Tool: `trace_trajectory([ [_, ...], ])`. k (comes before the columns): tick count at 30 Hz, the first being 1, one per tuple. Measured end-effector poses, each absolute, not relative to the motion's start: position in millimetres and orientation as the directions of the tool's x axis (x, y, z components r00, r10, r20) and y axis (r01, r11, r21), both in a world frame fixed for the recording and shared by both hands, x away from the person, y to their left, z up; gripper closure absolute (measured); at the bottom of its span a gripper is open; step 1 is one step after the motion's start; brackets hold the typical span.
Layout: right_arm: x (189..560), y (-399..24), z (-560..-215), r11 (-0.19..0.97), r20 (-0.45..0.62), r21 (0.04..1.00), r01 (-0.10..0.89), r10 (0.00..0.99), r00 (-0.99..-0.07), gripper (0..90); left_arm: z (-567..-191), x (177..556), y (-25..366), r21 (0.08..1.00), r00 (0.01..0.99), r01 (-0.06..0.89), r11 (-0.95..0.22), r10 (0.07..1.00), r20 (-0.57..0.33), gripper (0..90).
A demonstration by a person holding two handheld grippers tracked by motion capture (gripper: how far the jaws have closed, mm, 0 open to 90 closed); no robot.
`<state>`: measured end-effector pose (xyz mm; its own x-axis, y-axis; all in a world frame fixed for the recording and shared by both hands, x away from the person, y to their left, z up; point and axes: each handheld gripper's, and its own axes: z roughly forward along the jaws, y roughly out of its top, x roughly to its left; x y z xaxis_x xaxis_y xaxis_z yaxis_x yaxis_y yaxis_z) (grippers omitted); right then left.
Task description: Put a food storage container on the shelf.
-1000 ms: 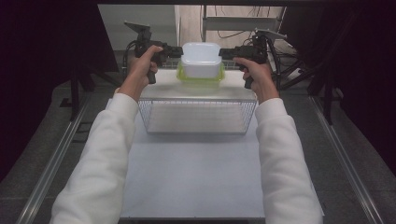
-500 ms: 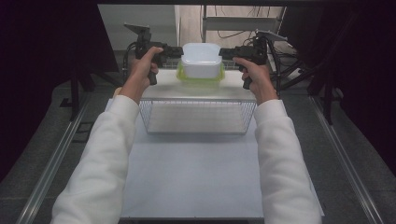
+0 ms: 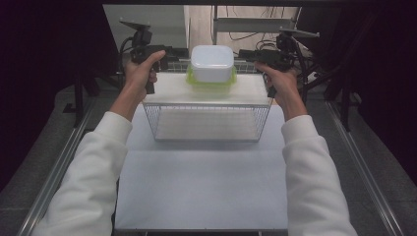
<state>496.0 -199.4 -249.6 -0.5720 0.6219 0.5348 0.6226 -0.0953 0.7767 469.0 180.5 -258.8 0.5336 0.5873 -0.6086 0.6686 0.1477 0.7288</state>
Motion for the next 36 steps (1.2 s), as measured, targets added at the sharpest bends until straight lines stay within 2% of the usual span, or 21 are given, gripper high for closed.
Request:
trace_trajectory([
  [6,478,-216,-255,-0.067,0.499,0.806,0.588,0.613,-0.613,43.4,-264,446,179,0.769,0.574,0.633,0.089,0.612,-0.544,32.7],
  [16,441,-232,-273,0.036,0.407,0.845,0.534,0.604,-0.685,39.1,-279,404,183,0.825,0.632,0.564,-0.022,0.655,-0.414,32.1],
  [21,421,-236,-287,0.067,0.370,0.860,0.507,0.603,-0.707,37.7,-292,378,186,0.841,0.656,0.540,-0.048,0.651,-0.383,31.7],
  [27,392,-244,-311,0.138,0.307,0.864,0.484,0.618,-0.723,37.0,-319,340,195,0.843,0.686,0.532,-0.079,0.625,-0.374,31.2],
  [36,347,-252,-357,0.163,0.280,0.884,0.437,0.563,-0.777,37.0,-379,295,206,0.857,0.691,0.509,-0.075,0.629,-0.356,33.0],
])
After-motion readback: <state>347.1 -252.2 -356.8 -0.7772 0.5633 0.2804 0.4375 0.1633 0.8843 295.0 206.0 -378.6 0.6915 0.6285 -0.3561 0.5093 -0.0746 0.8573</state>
